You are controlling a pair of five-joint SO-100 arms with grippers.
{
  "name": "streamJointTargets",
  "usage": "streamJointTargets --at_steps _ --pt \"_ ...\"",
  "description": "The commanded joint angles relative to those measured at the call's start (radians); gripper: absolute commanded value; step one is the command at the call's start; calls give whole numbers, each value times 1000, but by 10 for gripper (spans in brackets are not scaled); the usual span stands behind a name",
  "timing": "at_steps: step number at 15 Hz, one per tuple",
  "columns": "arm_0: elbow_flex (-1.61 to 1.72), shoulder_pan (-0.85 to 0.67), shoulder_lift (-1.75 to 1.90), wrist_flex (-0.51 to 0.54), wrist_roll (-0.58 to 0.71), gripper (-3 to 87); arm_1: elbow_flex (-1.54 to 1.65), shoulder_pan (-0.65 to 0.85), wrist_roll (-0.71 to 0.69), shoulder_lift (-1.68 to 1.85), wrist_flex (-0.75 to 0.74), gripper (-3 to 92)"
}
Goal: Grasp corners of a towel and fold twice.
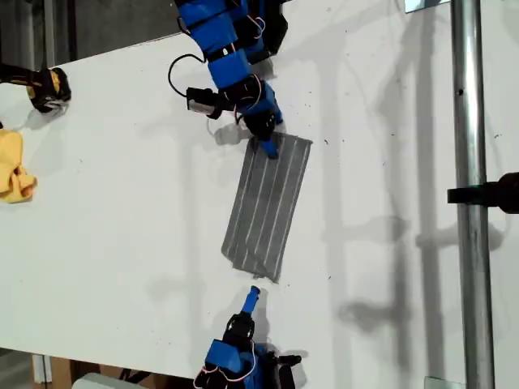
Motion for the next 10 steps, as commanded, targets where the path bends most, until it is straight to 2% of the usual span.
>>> streamJointTargets --at_steps 1,4,8,9,10 --pt "-9 18 6 6 -12 119 -57 104 -104 -5 -3 385" --pt "-12 34 6 8 -14 119 -101 202 -225 -58 -17 371" --pt "-11 55 6 9 -32 118 -272 100 -224 -244 -86 309" --pt "-11 55 6 9 -32 118 -299 80 -221 -279 -117 257" --pt "-11 55 6 9 -31 118 -304 69 -164 -284 -115 40"
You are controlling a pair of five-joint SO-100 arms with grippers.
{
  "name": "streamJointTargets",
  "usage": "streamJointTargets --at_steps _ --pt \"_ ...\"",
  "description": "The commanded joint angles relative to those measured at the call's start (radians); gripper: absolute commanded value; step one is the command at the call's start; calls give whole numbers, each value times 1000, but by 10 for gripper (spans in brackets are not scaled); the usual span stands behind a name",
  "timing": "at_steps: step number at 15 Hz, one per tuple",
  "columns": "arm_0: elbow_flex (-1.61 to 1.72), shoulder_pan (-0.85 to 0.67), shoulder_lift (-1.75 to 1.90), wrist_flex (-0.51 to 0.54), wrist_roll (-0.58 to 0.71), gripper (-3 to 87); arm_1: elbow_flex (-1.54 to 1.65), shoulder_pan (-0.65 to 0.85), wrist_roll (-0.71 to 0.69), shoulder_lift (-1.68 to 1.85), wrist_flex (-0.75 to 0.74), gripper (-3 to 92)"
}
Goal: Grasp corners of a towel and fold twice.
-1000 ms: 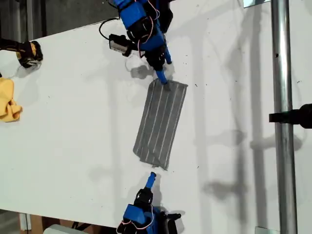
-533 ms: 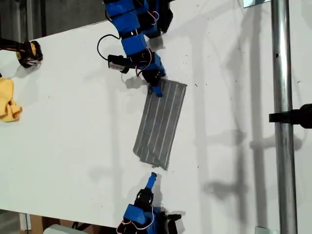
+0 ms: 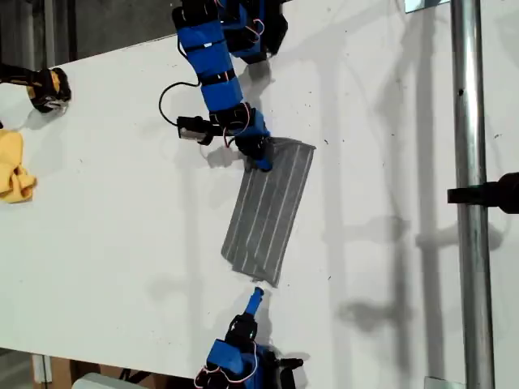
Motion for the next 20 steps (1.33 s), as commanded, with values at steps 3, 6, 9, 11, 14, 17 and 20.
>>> streamJointTargets --at_steps 3,6,9,11,14,17,20 --pt "-11 9 6 6 -9 118 -66 -11 5 52 31 -2" --pt "-12 3 6 6 -5 118 91 58 0 474 252 -2" --pt "-17 -6 6 6 3 118 359 137 60 980 476 -2" --pt "-20 -11 6 6 9 118 491 167 132 1367 684 -2" --pt "-20 -18 6 8 15 118 442 187 52 1273 549 -2" --pt "-23 -26 6 8 21 117 195 233 -115 715 173 -2" --pt "-25 -23 6 9 12 115 -120 239 -219 268 44 -2"
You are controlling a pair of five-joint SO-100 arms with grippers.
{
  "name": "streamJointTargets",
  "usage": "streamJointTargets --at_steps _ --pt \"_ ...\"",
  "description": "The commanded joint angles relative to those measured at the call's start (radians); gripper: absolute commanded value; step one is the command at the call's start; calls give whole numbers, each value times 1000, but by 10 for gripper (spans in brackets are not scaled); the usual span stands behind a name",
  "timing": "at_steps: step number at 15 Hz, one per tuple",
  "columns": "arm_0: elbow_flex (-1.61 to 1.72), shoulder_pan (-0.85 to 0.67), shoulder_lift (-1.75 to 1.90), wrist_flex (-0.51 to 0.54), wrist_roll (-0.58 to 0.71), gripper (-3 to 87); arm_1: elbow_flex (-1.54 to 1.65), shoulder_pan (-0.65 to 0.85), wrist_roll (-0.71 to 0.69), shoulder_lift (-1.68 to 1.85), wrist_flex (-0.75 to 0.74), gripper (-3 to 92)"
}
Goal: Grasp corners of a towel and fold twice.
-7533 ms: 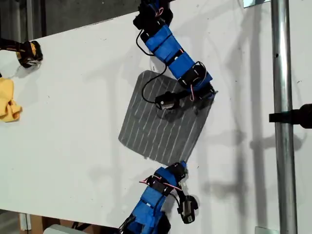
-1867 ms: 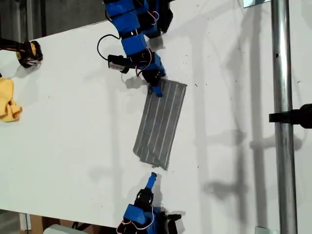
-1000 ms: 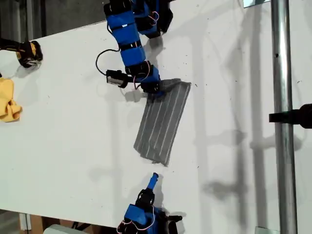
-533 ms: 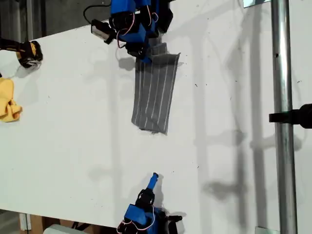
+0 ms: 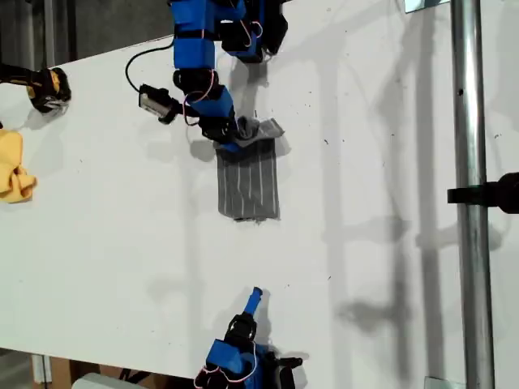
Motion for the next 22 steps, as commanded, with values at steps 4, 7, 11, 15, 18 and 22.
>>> streamJointTargets --at_steps 4,7,11,15,18,22 --pt "-29 -8 6 8 -5 112 -558 23 -140 -515 -52 -2" --pt "-26 2 6 8 -14 112 -811 20 -196 -624 20 -2" --pt "-23 3 6 8 -15 112 -930 11 -239 -538 121 -2" --pt "-23 -6 6 8 -9 112 -1227 -54 -265 -821 86 -2" --pt "-21 -6 6 8 -12 112 -1374 -83 -268 -1058 -40 -2" --pt "-21 -17 6 6 -2 115 -1299 -98 -238 -1253 -453 201"
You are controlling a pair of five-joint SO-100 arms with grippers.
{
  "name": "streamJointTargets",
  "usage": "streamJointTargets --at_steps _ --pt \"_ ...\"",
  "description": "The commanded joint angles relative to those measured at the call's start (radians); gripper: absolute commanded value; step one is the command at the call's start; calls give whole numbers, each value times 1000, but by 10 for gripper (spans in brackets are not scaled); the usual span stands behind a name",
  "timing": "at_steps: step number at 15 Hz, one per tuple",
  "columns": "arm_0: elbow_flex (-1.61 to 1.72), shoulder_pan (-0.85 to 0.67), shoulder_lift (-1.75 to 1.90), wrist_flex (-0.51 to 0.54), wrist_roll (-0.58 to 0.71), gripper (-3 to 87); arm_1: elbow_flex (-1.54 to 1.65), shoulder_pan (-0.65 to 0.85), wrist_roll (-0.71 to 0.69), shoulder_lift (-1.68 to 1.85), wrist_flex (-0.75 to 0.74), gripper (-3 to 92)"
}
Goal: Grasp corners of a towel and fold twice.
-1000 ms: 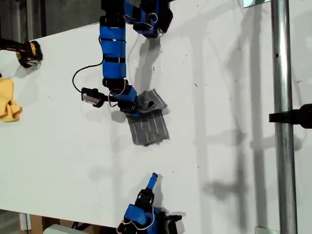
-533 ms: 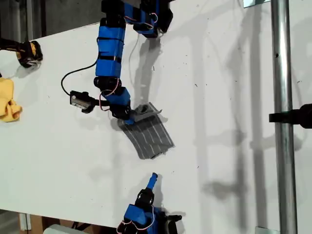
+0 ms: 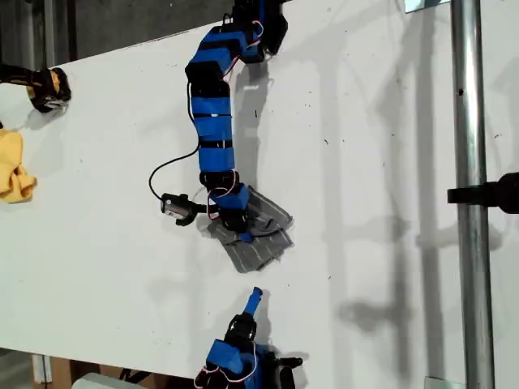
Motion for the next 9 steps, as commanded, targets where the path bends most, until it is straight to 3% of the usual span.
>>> streamJointTargets --at_steps 1,6,9 --pt "-21 -15 6 6 2 115 -2 -26 40 44 -183 199" --pt "-26 -20 6 6 6 114 60 -12 -38 532 26 146" --pt "-23 -23 6 6 8 112 399 67 -74 996 152 144"
